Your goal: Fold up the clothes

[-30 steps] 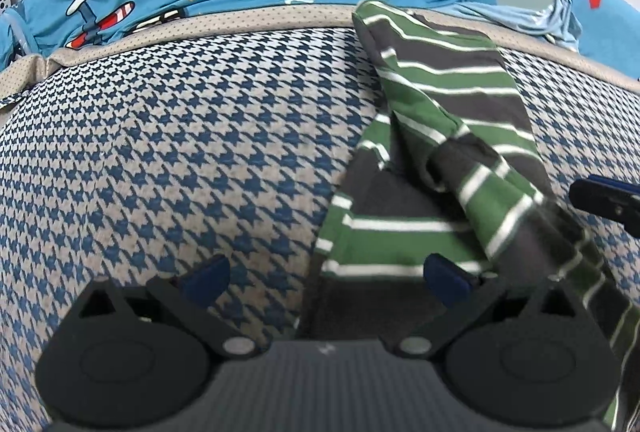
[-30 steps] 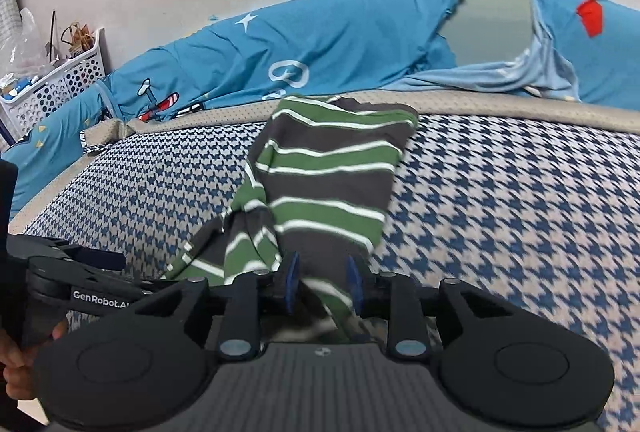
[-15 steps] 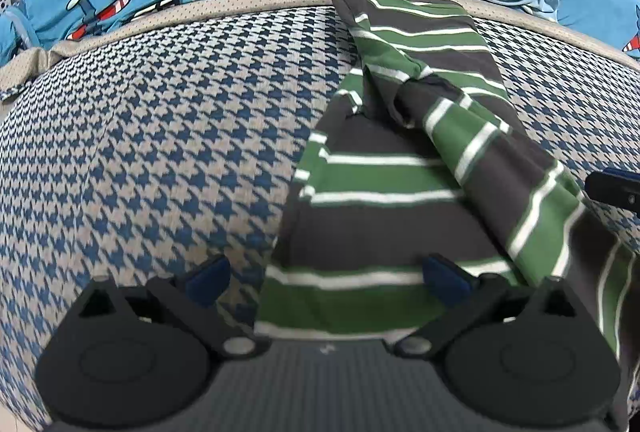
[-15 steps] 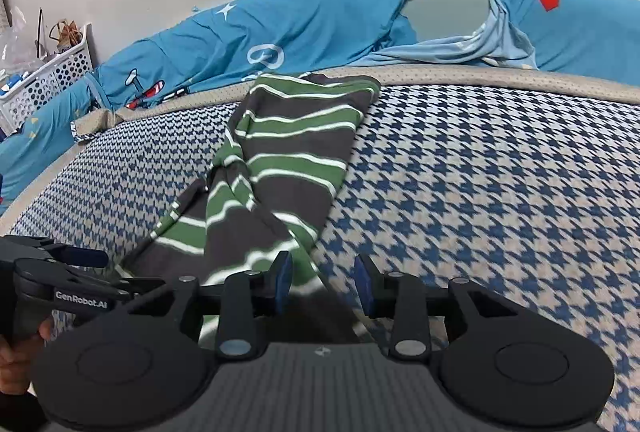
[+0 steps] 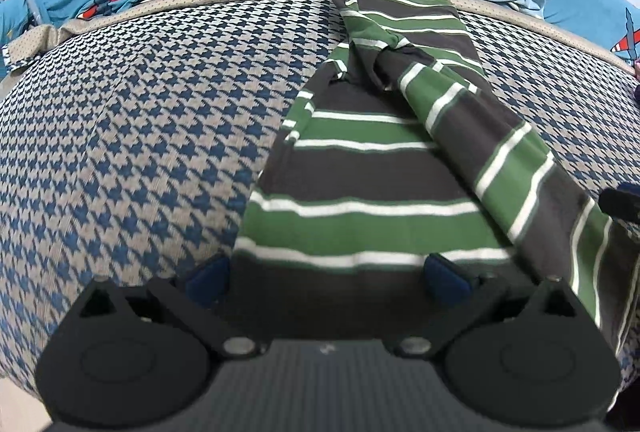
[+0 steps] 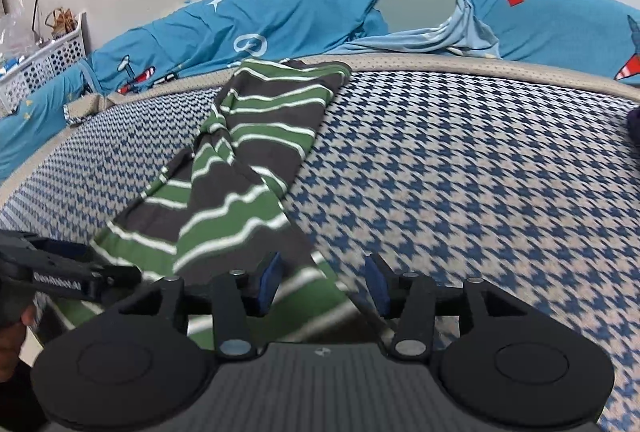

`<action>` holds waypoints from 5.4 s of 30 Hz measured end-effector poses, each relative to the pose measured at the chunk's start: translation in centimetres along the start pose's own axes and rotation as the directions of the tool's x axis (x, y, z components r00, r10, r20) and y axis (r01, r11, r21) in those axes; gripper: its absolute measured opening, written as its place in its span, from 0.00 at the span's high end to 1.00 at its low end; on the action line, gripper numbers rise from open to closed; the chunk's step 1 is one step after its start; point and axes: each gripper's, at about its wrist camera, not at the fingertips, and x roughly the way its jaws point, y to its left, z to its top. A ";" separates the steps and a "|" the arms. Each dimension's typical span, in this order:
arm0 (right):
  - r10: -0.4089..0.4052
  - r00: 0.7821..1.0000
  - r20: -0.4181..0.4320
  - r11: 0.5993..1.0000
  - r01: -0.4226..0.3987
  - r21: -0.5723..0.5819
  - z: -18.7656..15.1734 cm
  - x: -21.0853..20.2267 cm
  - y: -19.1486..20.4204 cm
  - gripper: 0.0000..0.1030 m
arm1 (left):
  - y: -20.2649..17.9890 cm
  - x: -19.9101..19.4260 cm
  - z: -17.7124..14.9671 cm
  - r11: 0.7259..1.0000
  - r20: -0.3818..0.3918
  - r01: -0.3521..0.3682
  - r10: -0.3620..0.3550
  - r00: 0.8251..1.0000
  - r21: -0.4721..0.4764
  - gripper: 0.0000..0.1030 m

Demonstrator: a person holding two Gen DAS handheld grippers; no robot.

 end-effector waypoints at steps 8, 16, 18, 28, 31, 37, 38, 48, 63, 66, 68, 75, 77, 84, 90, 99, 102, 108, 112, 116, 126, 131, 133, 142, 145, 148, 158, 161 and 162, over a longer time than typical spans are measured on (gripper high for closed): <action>-0.065 0.998 -0.017 0.998 0.065 -0.001 -1.9 -1.2 -0.4 0.49 | 0.0 -1.0 -1.8 1.000 0.026 -0.020 0.020 0.999 -0.025 0.00; -0.124 0.991 -0.047 0.992 0.125 0.004 -3.0 -0.9 -0.9 0.48 | 0.0 -2.0 -3.2 0.998 0.056 -0.031 0.034 0.998 -0.045 0.00; -0.126 0.991 -0.045 0.992 0.126 -0.001 -3.1 -0.9 -0.8 0.47 | -0.1 -2.2 -3.5 0.998 0.060 -0.036 0.039 0.997 -0.048 0.00; -0.138 0.990 -0.015 0.990 0.138 -0.037 -3.8 -0.8 -0.2 0.72 | -0.4 -2.3 -3.8 0.997 0.073 -0.048 0.052 0.996 -0.056 0.00; -0.143 0.990 0.003 0.989 0.143 -0.039 -3.9 -0.8 0.0 0.85 | -0.4 -2.3 -3.9 0.997 0.078 -0.045 0.050 0.996 -0.056 0.00; -0.103 0.994 0.028 0.994 0.102 0.043 -4.0 -1.5 -0.2 0.92 | -0.2 -2.5 -4.2 0.997 0.082 -0.045 0.051 0.995 -0.065 0.00; -0.093 0.995 0.038 0.994 0.091 0.054 -4.0 -1.8 -0.1 0.92 | -0.1 -2.6 -4.2 0.997 0.081 -0.044 0.050 0.995 -0.071 0.00; 0.083 0.981 0.177 0.996 -0.087 0.015 -3.6 -5.9 4.4 0.92 | 1.5 -3.2 -4.1 0.985 0.076 -0.052 0.065 0.995 -0.165 0.00; 0.338 0.928 0.159 0.939 -0.319 -0.130 -2.8 -5.6 13.9 0.92 | 5.2 -5.0 -4.0 0.955 0.116 0.004 0.031 0.993 -0.296 0.00; 0.370 0.919 0.134 0.924 -0.348 -0.162 -3.0 -4.9 15.6 0.92 | 6.5 -5.6 -4.1 0.942 0.125 -0.006 0.051 0.991 -0.335 0.00; 0.384 0.914 0.130 0.915 -0.358 -0.184 -3.0 -4.5 16.7 0.92 | 7.5 -6.1 -4.2 0.932 0.132 -0.038 0.091 0.987 -0.362 0.00; 0.424 0.901 0.086 0.892 -0.400 -0.209 -2.9 -2.3 19.5 0.92 | 11.2 -7.5 -4.4 0.876 0.163 -0.057 0.153 0.975 -0.480 0.00; 0.436 0.897 0.067 0.883 -0.412 -0.225 -3.1 -1.6 20.2 0.92 | 11.7 -7.8 -4.5 0.868 0.161 -0.072 0.172 0.972 -0.492 0.00; 0.438 0.899 -0.020 0.867 -0.428 -0.255 -5.0 1.1 21.2 0.92 | 11.9 -7.7 -4.6 0.865 0.150 -0.079 0.175 0.973 -0.496 0.00; 0.447 0.892 -0.064 0.849 -0.445 -0.283 -6.0 2.4 22.0 0.86 | 11.4 -7.6 -4.5 0.873 0.148 -0.080 0.171 0.974 -0.480 0.00; 0.504 0.854 -0.128 0.811 -0.519 -0.270 -6.7 1.0 20.4 0.82 | 10.7 -7.5 -4.0 0.884 0.142 -0.094 0.177 0.974 -0.458 0.00; 0.480 0.870 -0.114 0.832 -0.493 -0.255 -6.9 0.1 18.9 0.81 | 9.8 -7.4 -3.7 0.899 0.147 -0.090 0.168 0.975 -0.428 0.00; 0.403 0.913 -0.069 0.892 -0.409 -0.192 -7.3 -1.6 14.9 0.74 | 7.5 -6.8 -3.2 0.933 0.154 -0.051 0.113 0.982 -0.356 0.00; 0.347 0.937 -0.044 0.925 -0.349 -0.147 -7.6 -2.6 12.1 0.68 | 6.0 -6.3 -3.0 0.949 0.150 -0.039 0.090 0.985 -0.313 0.00; 0.294 0.955 -0.033 0.951 -0.296 -0.093 -7.8 -3.4 9.8 0.64 | 4.5 -5.8 -2.8 0.963 0.148 -0.032 0.074 0.986 -0.268 0.00; 0.234 0.969 -0.081 0.971 -0.237 -0.034 -8.7 -2.7 8.2 0.62 | 2.3 -4.5 -2.9 0.979 0.121 -0.025 0.051 0.991 -0.203 0.00; 0.257 0.963 -0.075 0.966 -0.257 0.019 -9.3 -2.2 7.7 0.62 | 1.9 -3.4 -3.0 0.981 0.096 -0.025 0.044 0.994 -0.194 0.00; 0.270 0.960 -0.070 0.963 -0.268 0.035 -9.4 -2.1 7.5 0.66 | 1.7 -3.1 -3.1 0.982 0.089 -0.032 0.050 0.995 -0.184 0.00; 0.305 0.950 -0.074 0.949 -0.296 0.113 -9.9 -1.7 6.8 0.93 | 1.3 -2.9 -3.1 0.983 0.096 -0.045 0.063 0.993 -0.176 0.00; 0.302 0.950 -0.083 0.951 -0.294 0.095 -9.9 -2.4 7.2 0.94 | 1.5 -3.1 -3.0 0.981 0.099 -0.044 0.064 0.993 -0.191 0.00; 0.297 0.951 -0.082 0.954 -0.291 0.074 -10.2 -3.3 7.6 0.94 | 1.5 -3.2 -3.1 0.978 0.102 -0.059 0.080 0.992 -0.200 0.00; 0.273 0.955 -0.119 0.962 -0.267 0.065 -10.4 -3.3 7.7 0.89 | 1.4 -2.8 -2.4 0.973 0.120 -0.101 0.128 0.985 -0.208 0.00; 0.250 0.960 -0.129 0.968 -0.250 0.021 -10.3 -3.6 7.9 0.89 | 1.2 -2.4 -1.6 0.971 0.136 -0.113 0.143 0.980 -0.209 0.00; 0.251 0.960 -0.128 0.968 -0.252 0.010 -10.3 -3.7 7.9 0.88 | 1.1 -2.3 -1.3 0.971 0.143 -0.119 0.151 0.978 -0.208 0.00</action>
